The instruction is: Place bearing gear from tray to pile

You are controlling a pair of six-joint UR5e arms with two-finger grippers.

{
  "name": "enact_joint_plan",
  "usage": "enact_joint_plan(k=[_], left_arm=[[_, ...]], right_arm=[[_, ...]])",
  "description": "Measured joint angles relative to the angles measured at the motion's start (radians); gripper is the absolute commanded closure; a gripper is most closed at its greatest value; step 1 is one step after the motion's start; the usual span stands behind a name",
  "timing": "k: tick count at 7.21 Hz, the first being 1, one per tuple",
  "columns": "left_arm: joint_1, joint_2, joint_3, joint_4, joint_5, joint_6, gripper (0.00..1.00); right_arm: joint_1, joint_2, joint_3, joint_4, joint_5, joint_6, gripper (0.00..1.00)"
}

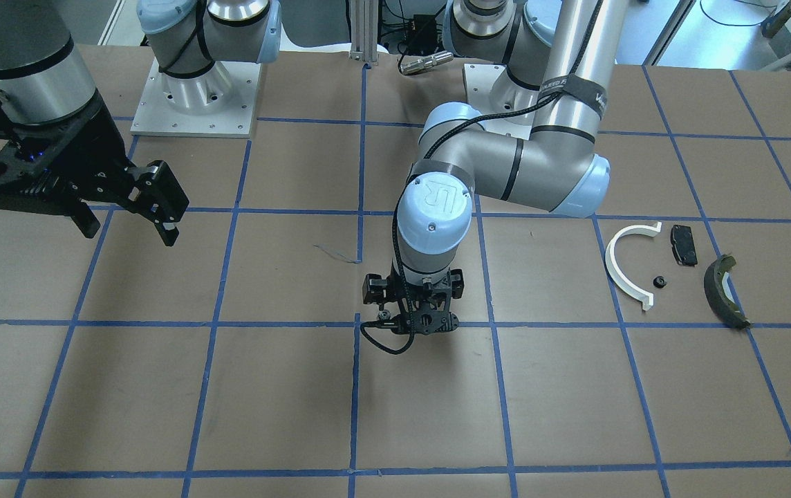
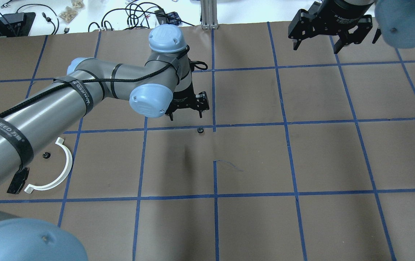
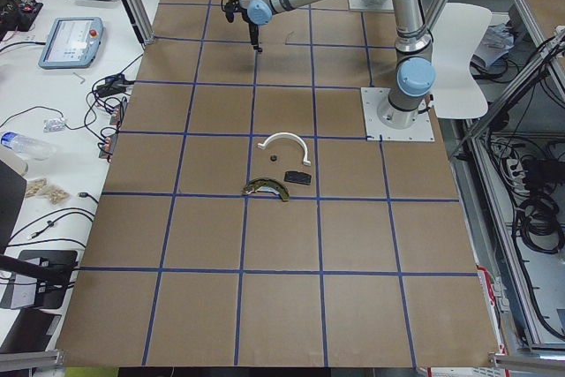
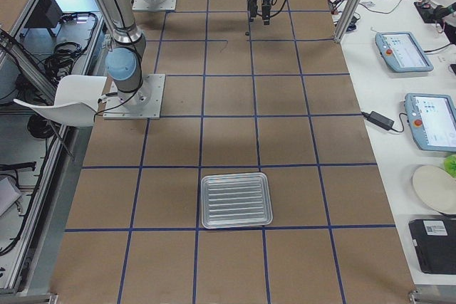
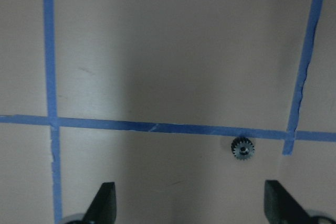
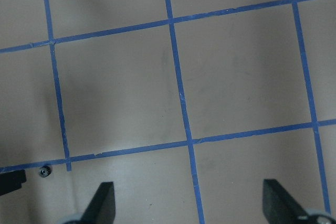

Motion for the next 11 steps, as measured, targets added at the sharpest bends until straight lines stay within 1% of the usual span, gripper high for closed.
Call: enact_joint_plan(k=[2, 5, 6, 7, 8, 10, 11], left_arm=[[-0.011, -0.041, -0.009, 0.061, -0.021, -0.008, 0.00], [-0.032, -0.087, -0.014, 0.091, -0.023, -0.015, 0.06], [-0.035, -0.094, -0.021, 0.092, -0.023, -0.022, 0.14], [-0.036, -0.096, -0.030, 0.093, -0.022, -0.025, 0.26], [-0.036, -0.097, -0.034, 0.094, -0.022, -0.026, 0.36], [-0.036, -0.102, -0.034, 0.095, -0.021, -0.027, 0.36], [-0.037, -0.107, -0.031, 0.095, -0.021, -0.027, 0.39]], right_arm=[[0.001, 0.002, 0.003, 0.012, 0.000, 0.026, 0.00], [0.002, 0.004, -0.003, 0.031, 0.003, 0.062, 0.00], [0.002, 0.005, -0.005, 0.041, 0.000, 0.090, 0.00], [0.003, 0.005, -0.006, 0.050, -0.003, 0.113, 0.00], [0.005, 0.003, -0.006, 0.057, -0.009, 0.131, 0.00], [0.024, 0.001, -0.006, 0.080, -0.046, 0.141, 0.00], [0.036, 0.003, -0.006, 0.082, -0.061, 0.136, 0.00]])
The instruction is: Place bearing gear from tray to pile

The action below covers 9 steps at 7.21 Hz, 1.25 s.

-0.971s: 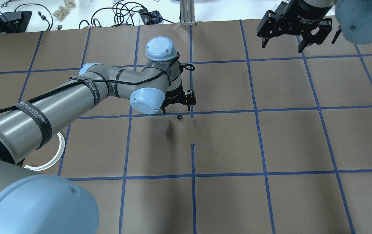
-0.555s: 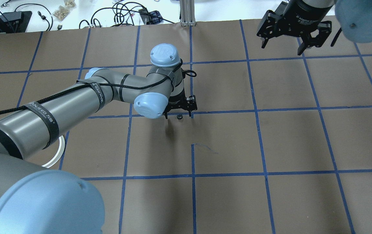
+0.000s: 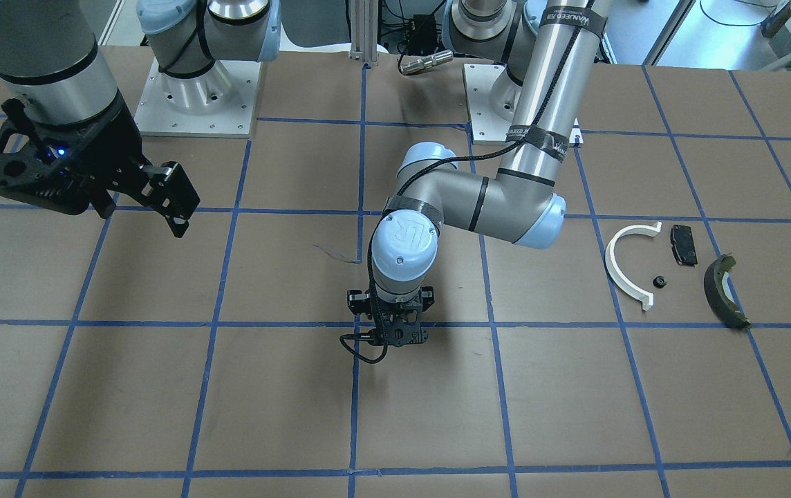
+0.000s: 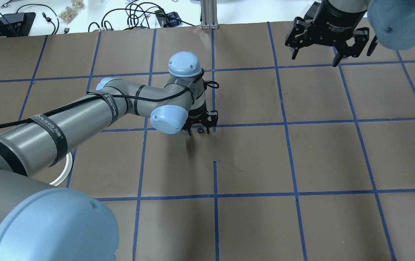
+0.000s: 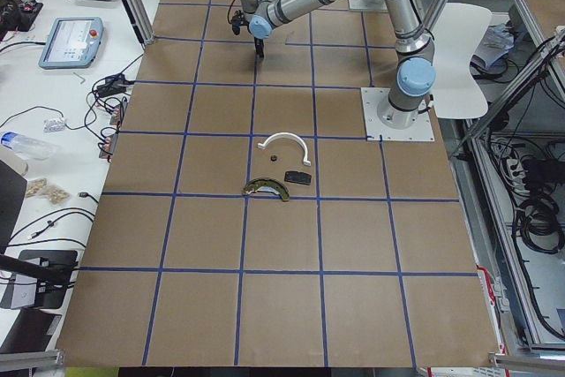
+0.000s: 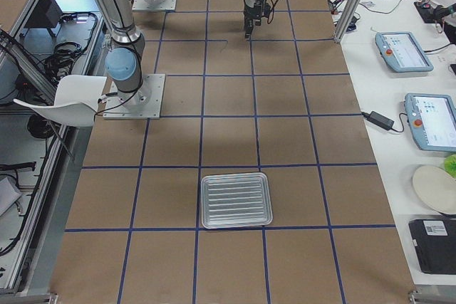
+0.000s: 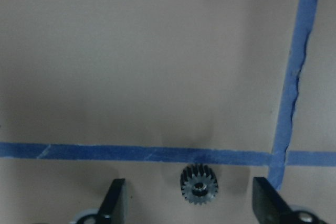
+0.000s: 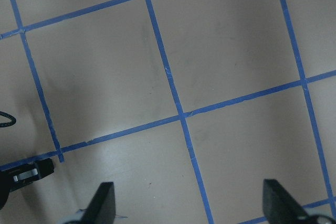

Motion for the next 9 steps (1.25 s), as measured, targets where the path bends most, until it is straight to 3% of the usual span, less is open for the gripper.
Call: enact_joint_plan(k=[3, 7, 9], left_arm=[[0.000, -0.006, 0.006, 0.000, 0.001, 0.000, 1.00], [0.010, 0.004, 0.017, -0.005, 0.001, 0.012, 1.00], [0.063, 0.035, 0.059, -0.077, 0.007, 0.050, 1.00]], right_arm=[[0.008, 0.006, 0.006, -0.009, -0.009, -0.061, 0.00], [0.006, 0.008, 0.011, -0.015, -0.005, -0.122, 0.00], [0.005, 0.007, 0.011, -0.018, -0.011, -0.123, 0.00]])
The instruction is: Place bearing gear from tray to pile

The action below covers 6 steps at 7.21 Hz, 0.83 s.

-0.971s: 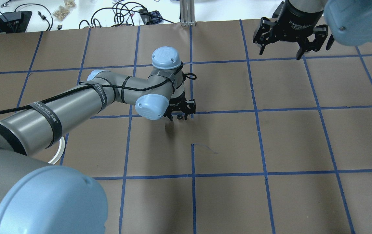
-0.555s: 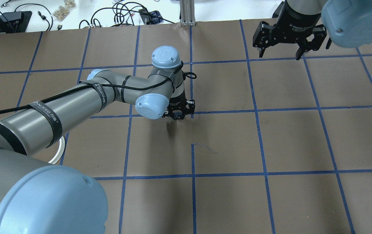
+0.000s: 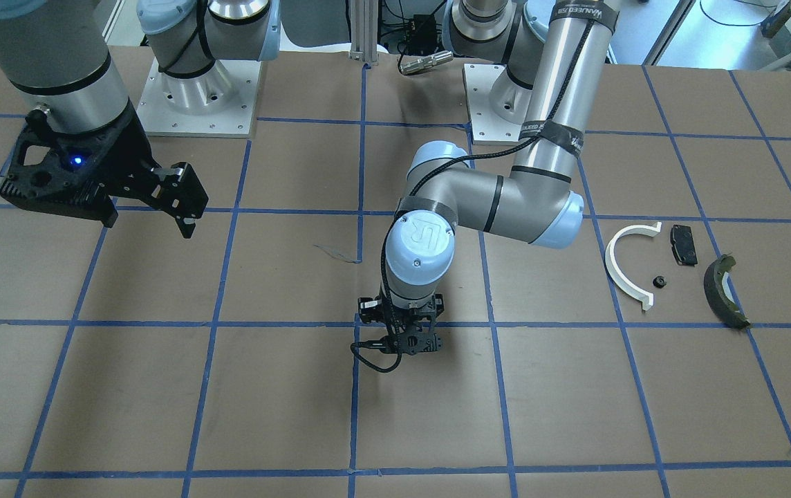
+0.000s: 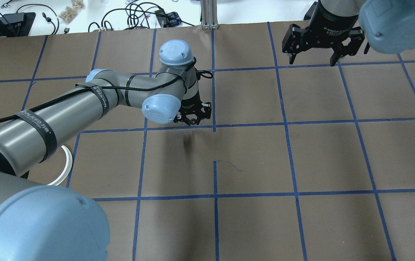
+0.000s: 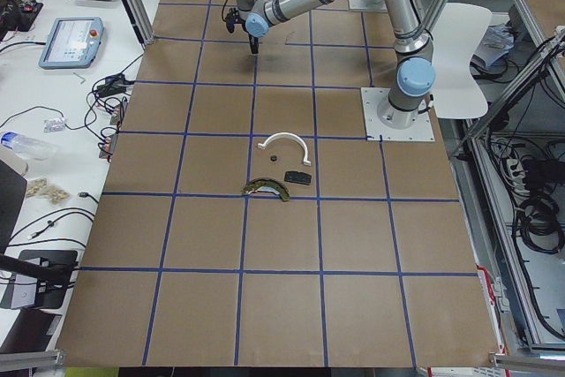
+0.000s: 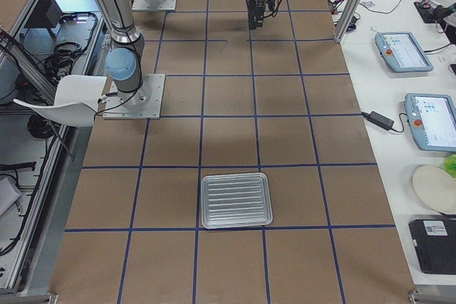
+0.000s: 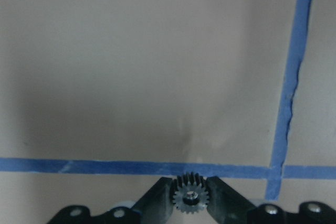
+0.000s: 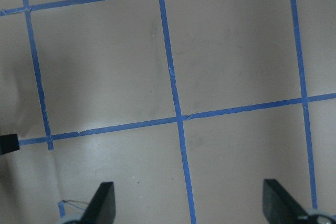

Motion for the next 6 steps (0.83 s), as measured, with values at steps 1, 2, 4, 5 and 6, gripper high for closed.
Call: enact_joint_plan(k=[1, 2, 4, 5, 6], left_arm=[[0.053, 0.018, 0.049, -0.092, 0.004, 0.052, 1.00], [0.116, 0.034, 0.113, -0.209, 0.018, 0.126, 1.00], [0.258, 0.065, 0.211, -0.399, 0.111, 0.337, 1.00], [0.325, 0.080, 0.222, -0.431, 0.175, 0.452, 1.00], [0.396, 0.093, 0.219, -0.444, 0.210, 0.566, 1.00]], right_arm=[[-0.001, 0.000, 0.000, 0.000, -0.001, 0.001, 0.00], [-0.002, 0.000, 0.001, 0.000, -0.002, 0.002, 0.00], [-0.002, 0.000, 0.001, 0.000, -0.003, 0.004, 0.00], [-0.002, -0.001, 0.001, 0.000, -0.002, 0.007, 0.00], [-0.002, -0.001, 0.002, 0.000, -0.001, 0.010, 0.00]])
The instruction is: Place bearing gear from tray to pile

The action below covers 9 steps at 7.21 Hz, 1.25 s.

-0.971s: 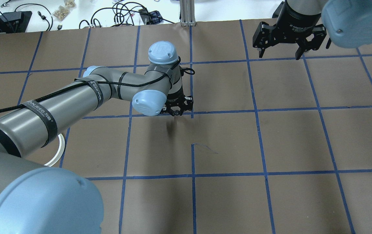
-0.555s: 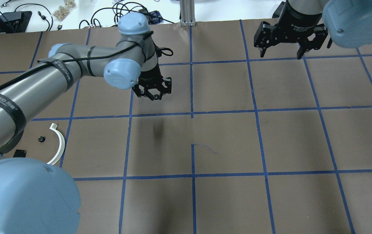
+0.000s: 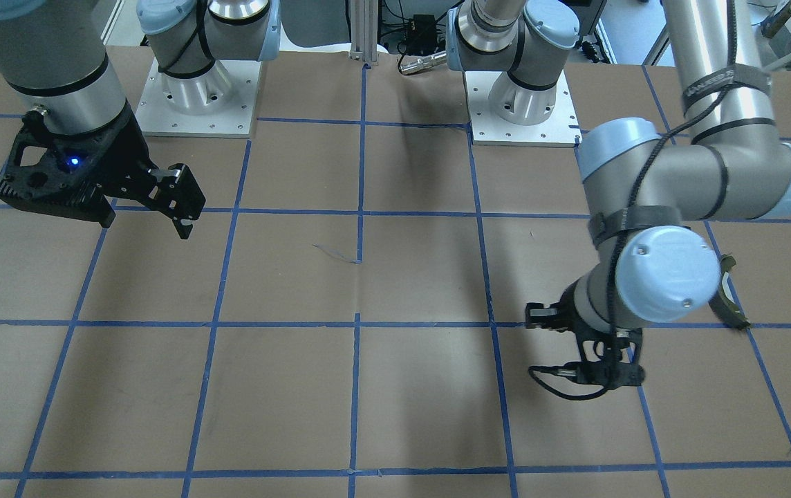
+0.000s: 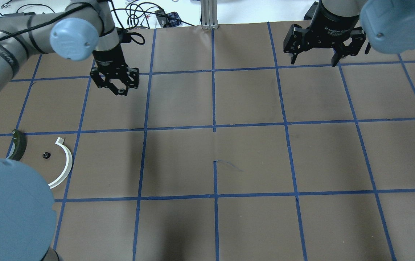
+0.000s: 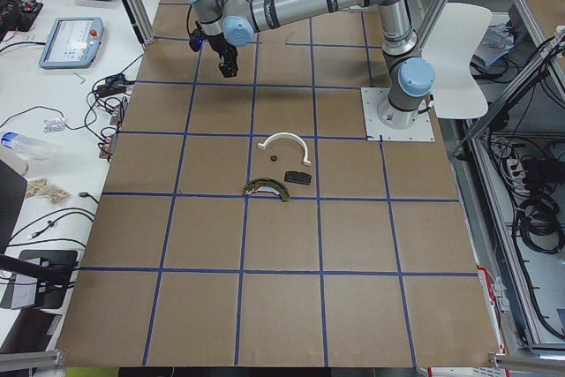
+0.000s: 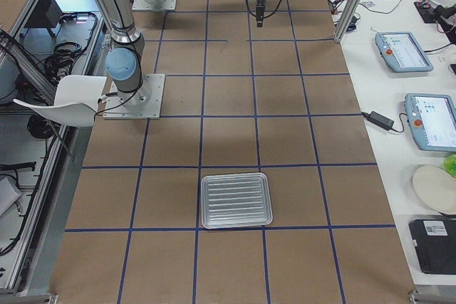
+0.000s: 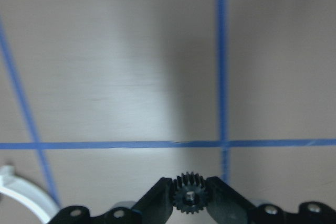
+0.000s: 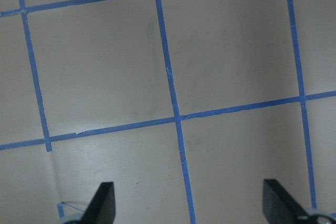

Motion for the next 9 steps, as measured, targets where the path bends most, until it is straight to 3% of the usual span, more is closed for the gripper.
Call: enact_joint_plan(k=[3, 5, 9], left_arm=[[0.239, 0.012, -0.036, 0.010, 0.016, 0.335, 1.00], [0.358, 0.013, -0.082, 0.041, 0.016, 0.459, 1.00], [0.439, 0.013, -0.283, 0.308, 0.015, 0.564, 1.00]], right_arm=[[0.000, 0.002, -0.012, -0.029, 0.018, 0.040, 0.00], [0.000, 0.003, -0.007, -0.085, 0.021, 0.045, 0.00], [0.000, 0.004, -0.002, -0.091, 0.015, 0.042, 0.00]])
